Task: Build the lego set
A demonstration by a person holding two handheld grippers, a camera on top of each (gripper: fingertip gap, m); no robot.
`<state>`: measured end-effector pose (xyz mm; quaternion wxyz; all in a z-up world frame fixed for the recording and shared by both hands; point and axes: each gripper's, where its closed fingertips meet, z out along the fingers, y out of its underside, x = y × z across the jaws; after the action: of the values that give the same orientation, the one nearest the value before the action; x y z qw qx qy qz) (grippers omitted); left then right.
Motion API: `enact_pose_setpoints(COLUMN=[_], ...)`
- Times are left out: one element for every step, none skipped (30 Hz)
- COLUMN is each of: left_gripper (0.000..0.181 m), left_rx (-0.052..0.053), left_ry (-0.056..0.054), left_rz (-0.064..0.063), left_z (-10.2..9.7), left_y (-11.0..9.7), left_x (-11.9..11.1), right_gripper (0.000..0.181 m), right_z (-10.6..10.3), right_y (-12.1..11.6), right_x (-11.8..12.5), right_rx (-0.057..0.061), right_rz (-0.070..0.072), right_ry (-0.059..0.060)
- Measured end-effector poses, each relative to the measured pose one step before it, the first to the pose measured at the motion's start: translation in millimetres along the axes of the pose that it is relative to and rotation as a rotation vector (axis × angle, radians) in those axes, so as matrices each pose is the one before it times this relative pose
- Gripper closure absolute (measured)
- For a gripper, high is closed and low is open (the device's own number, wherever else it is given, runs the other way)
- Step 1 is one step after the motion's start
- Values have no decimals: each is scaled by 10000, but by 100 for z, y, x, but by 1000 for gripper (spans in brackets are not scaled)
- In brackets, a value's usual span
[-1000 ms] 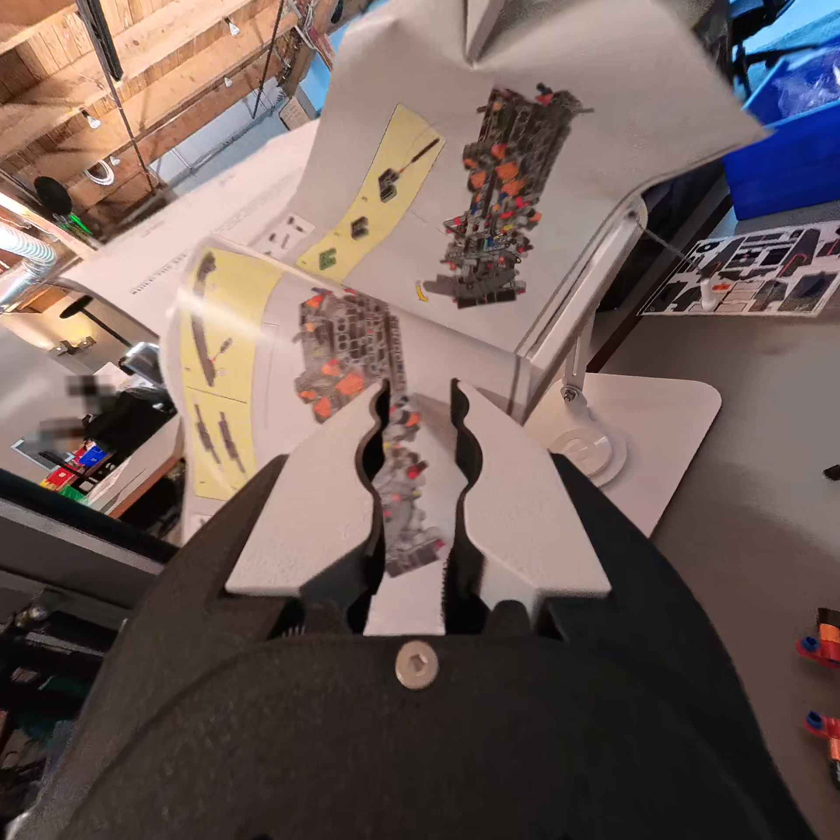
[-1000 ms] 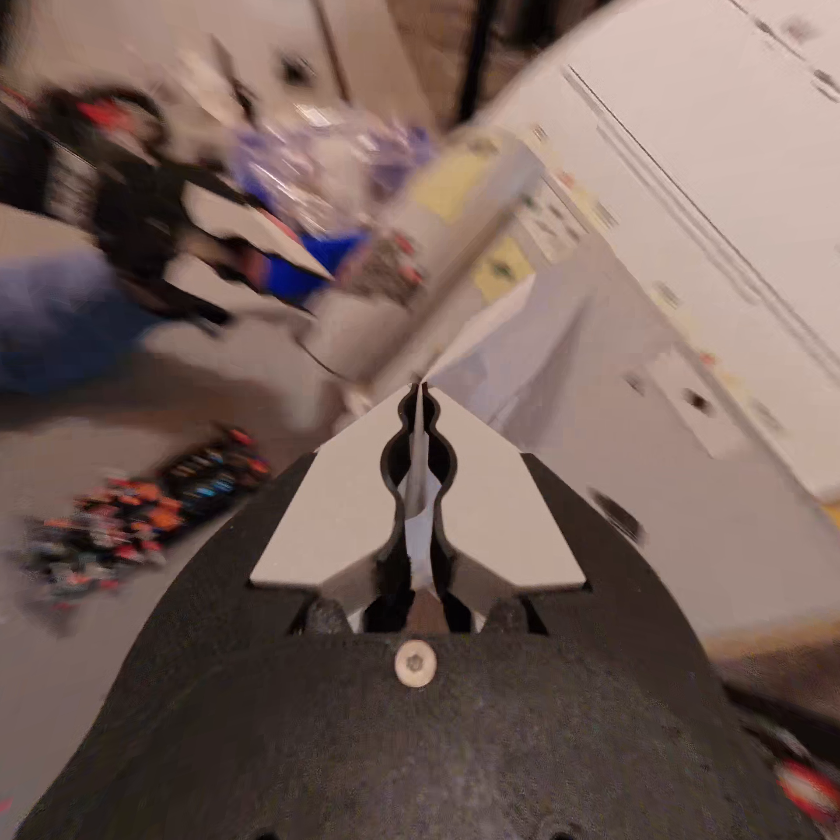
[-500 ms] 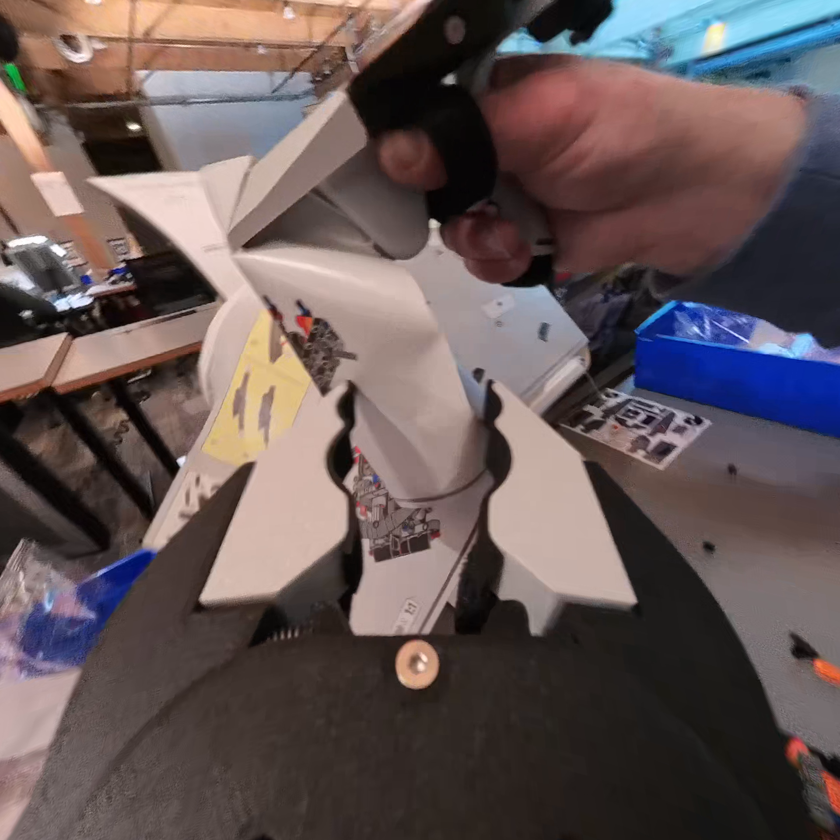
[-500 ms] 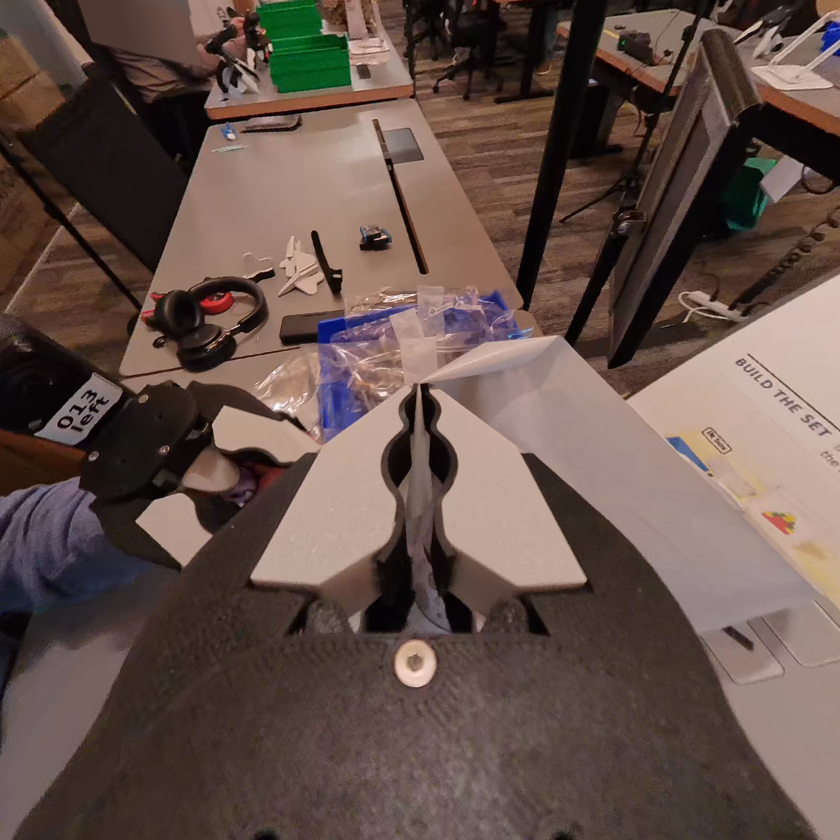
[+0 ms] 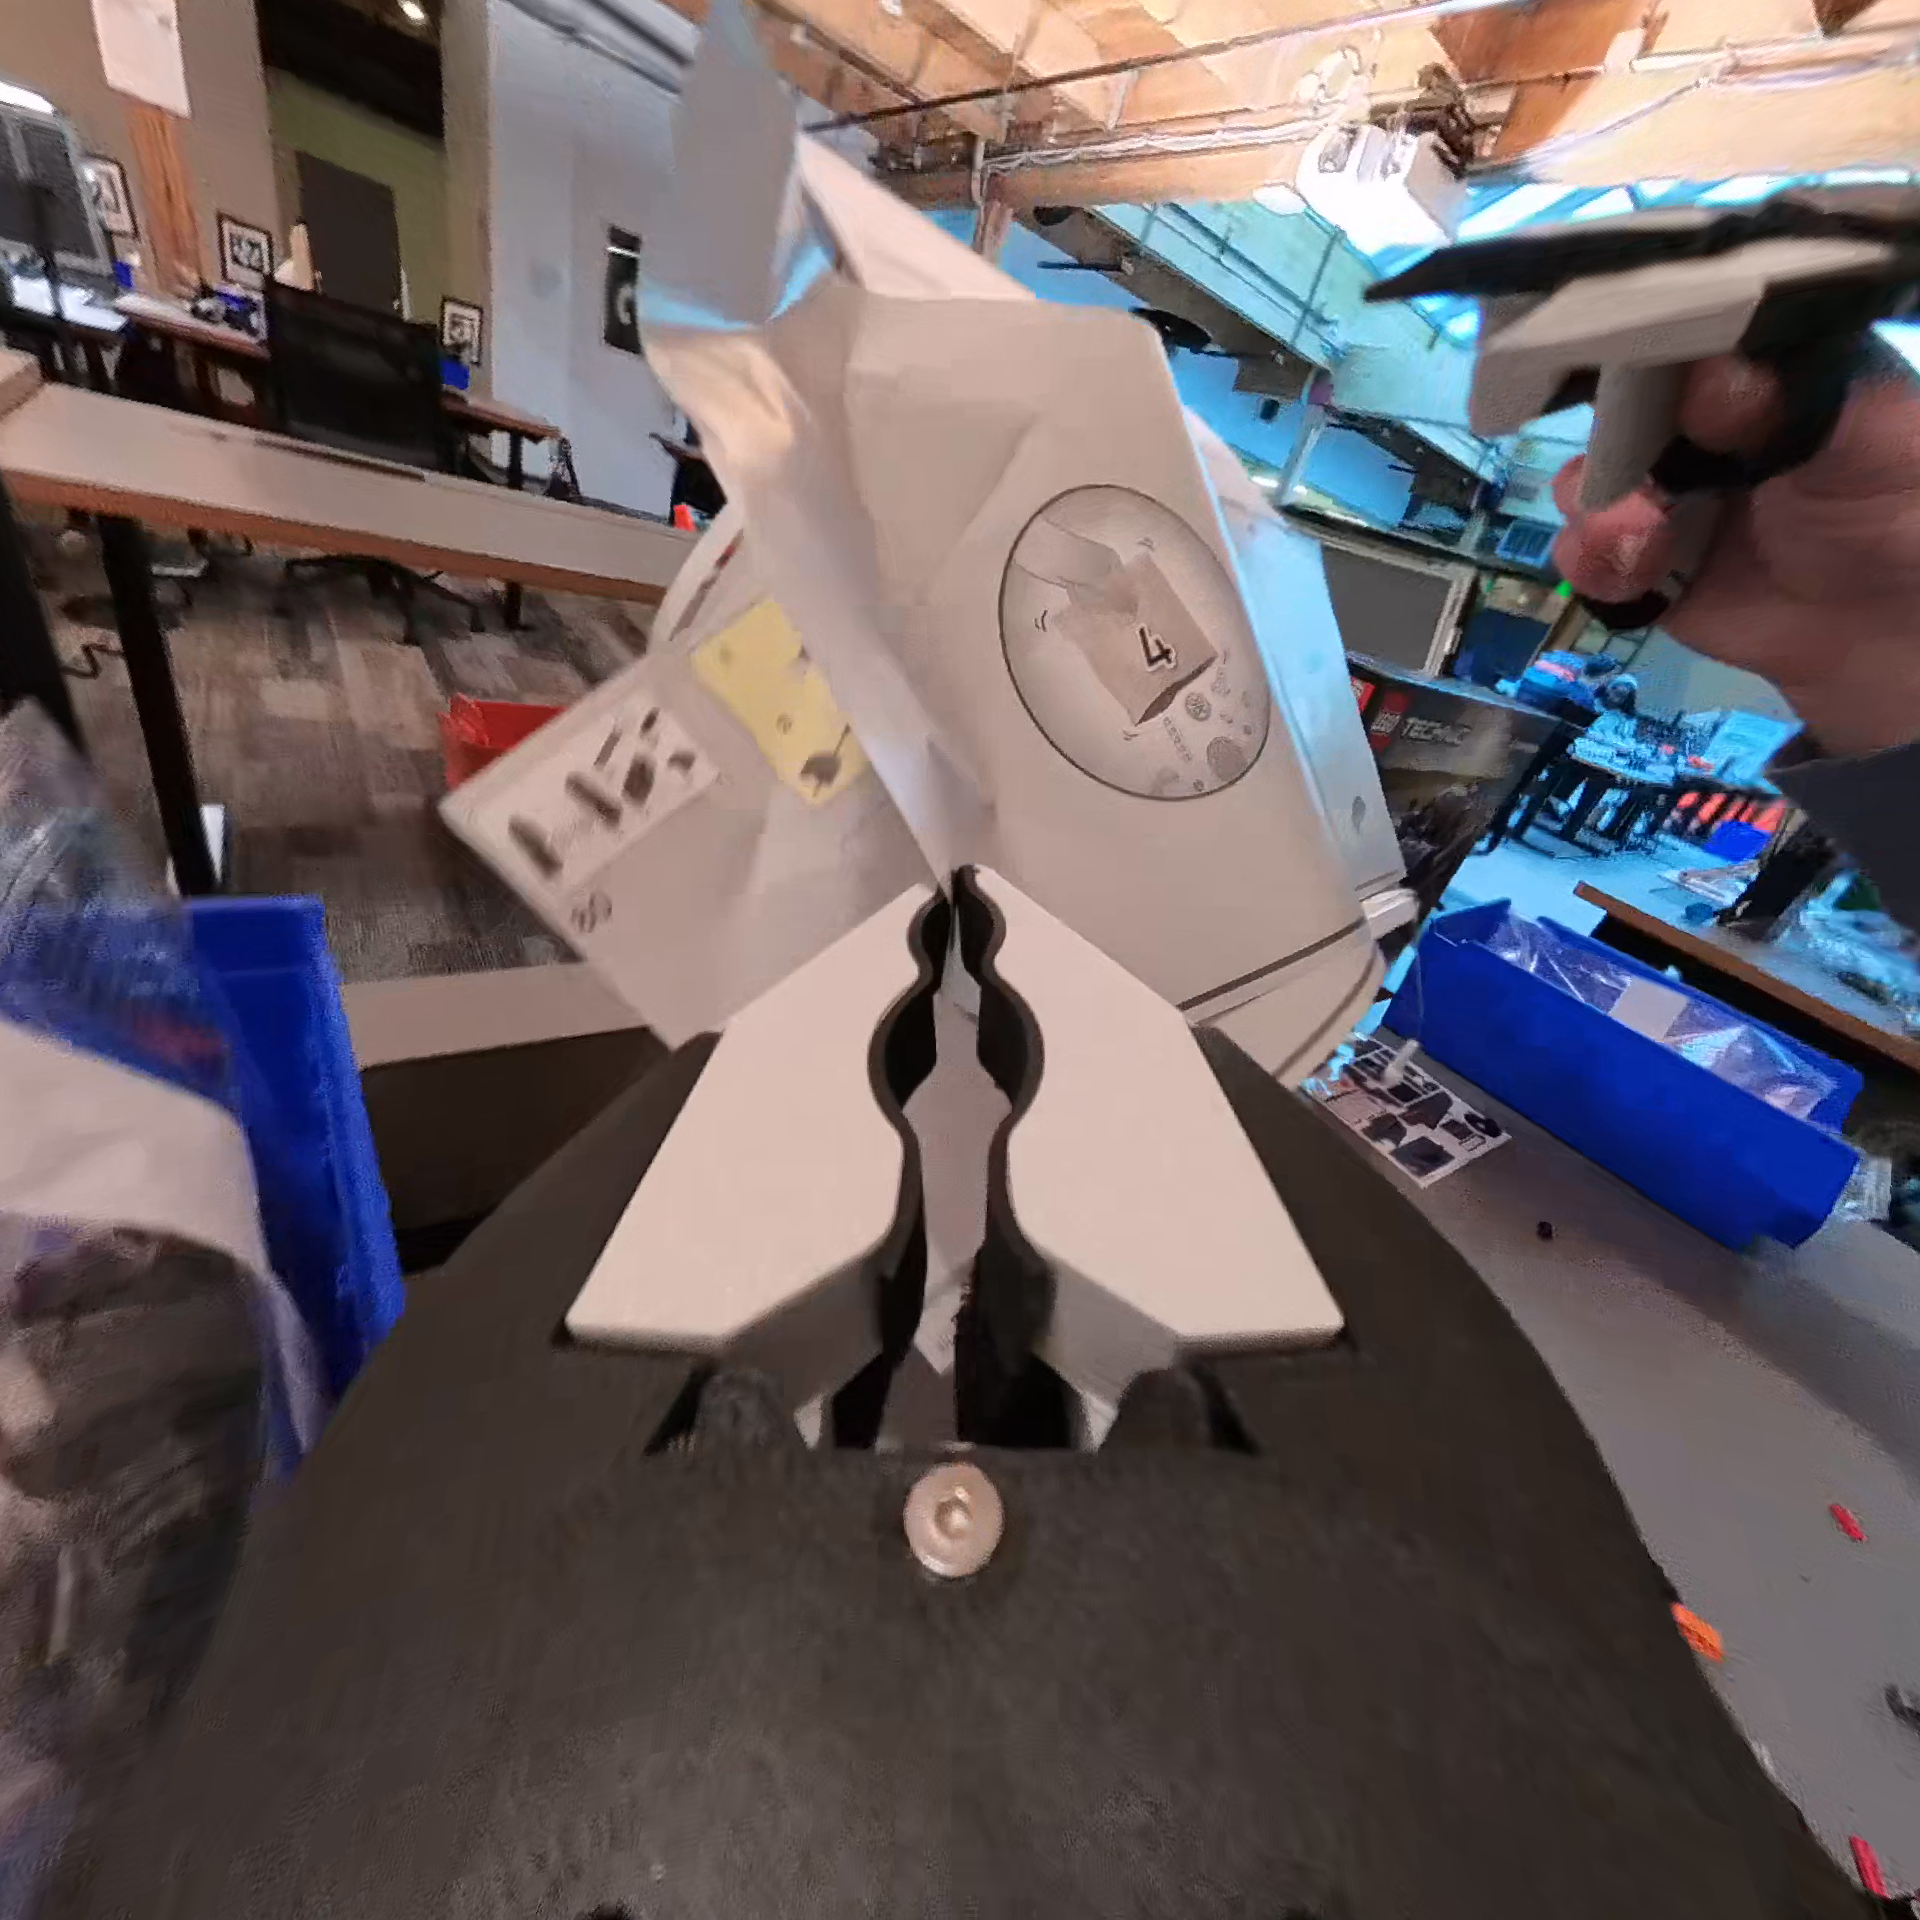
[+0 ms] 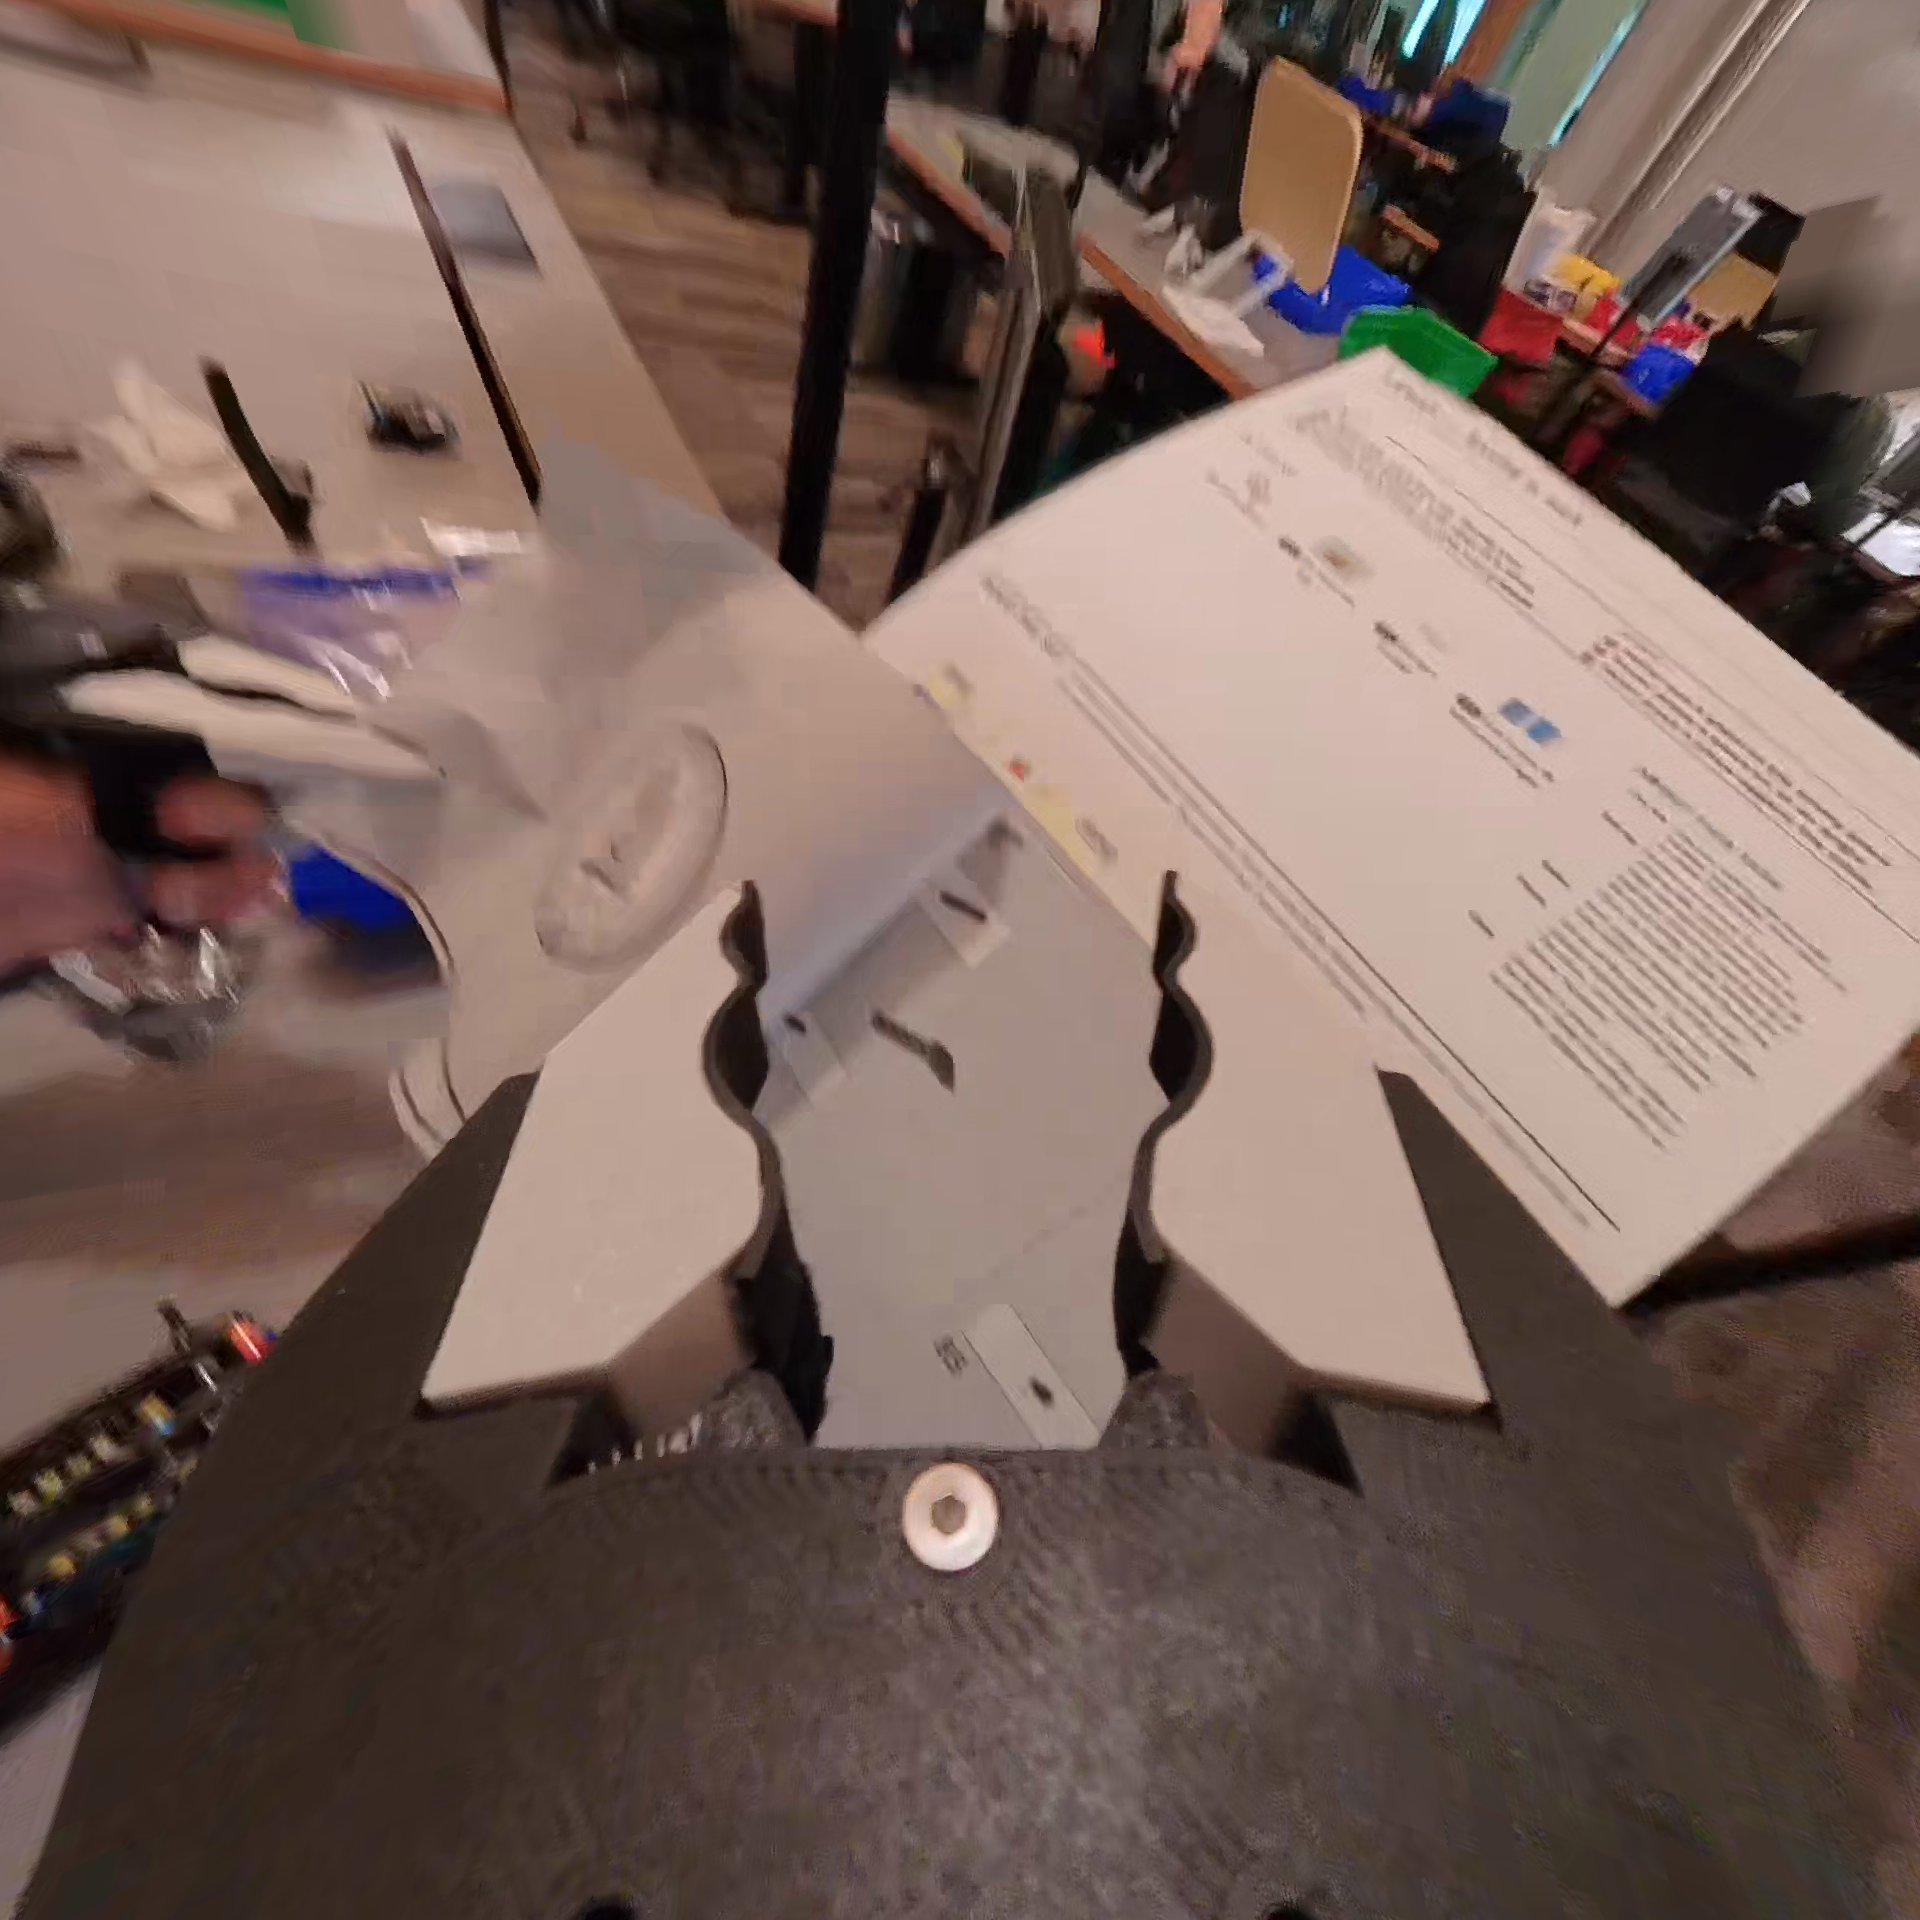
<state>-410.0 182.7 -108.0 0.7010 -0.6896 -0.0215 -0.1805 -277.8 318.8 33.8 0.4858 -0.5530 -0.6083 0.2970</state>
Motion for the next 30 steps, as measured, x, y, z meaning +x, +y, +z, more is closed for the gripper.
enact_pose_setpoints(left_gripper=[181,181,181,181,181,181,181,181,181,181,181,181,181,181,181,181,181,181,181,181,181,181,181,181,181,181,181,181,181,181], left_rx=[96,-10,-87,-7,3,-66,-54,-27,-18,-31,-114,-196,-142,-92,-75,-82,-57,-16,26,59,95,95,83,94,116,54,-13,12,13,-5], left_ry=[-147,-125,-94,-99,-201,-215,-110,-84,-214,-202,-153,-255,-157,-1,-64,-134,-65,-46,27,94,27,-45,-69,-64,-25,2,6,-46,-12,22], left_rz=[-294,-265,-219,-169,-24,80,14,-11,-5,92,260,385,254,27,-57,37,139,24,-132,-218,-253,-114,-14,-75,-120,-128,-59,-6,16,-21], left_z=[-331,-239,-113,-51,3,107,213,254,281,314,337,331,330,350,381,433,441,376,294,248,156,85,33,3,-36,-22,13,-11,17,42], left_y=[301,432,540,398,309,337,272,172,128,136,212,310,271,324,392,446,390,300,147,42,-43,-137,-168,-155,-125,33,179,138,98,69], left_x=[-693,-671,-585,-488,-534,-506,-301,-233,-387,-315,-52,-71,20,174,46,-39,49,10,13,5,-141,-152,-89,-60,-26,-32,-31,-108,-61,-10], right_gripper=[115,123,136,144,147,148,150,150,151,157,161,161,158,157,156,156,155,154,154,153,152,151,150,150,151,151,151,151,150,152], right_z=[-165,225,583,943,1272,1537,1680,1692,1450,913,366,-49,-445,-786,-1035,-1192,-1214,-1137,-958,-569,-43,521,971,1314,1518,1542,1418,1235,1160,1116], right_y=[959,665,415,229,201,322,403,358,233,-78,-290,-247,-190,-174,0,289,473,582,738,863,786,484,134,-35,-86,-303,-505,-496,-269,22], right_x=[182,-710,-1567,-1736,-1349,-1342,-1278,-864,-312,124,204,35,42,274,300,-35,-379,-629,-945,-1352,-1607,-1601,-1453,-1287,-1024,-739,-433,-100,110,227], right_rx=[-339,-198,-143,-130,-212,-393,-510,-507,-393,-164,13,18,59,170,142,12,-49,-78,-142,-217,-258,-232,-204,-318,-481,-476,-381,-306,-290,-324], right_rz=[-339,-224,-218,-372,-488,-460,-327,-211,-133,-59,69,198,220,183,156,135,100,6,-276,-557,-570,-555,-714,-914,-1005,-948,-831,-714,-507,-255], right_ry=[81,-284,-639,-565,-206,-213,-270,-122,118,265,145,-97,-139,56,126,6,-90,-80,-73,-126,-171,-97,58,167,259,301,336,368,309,248])
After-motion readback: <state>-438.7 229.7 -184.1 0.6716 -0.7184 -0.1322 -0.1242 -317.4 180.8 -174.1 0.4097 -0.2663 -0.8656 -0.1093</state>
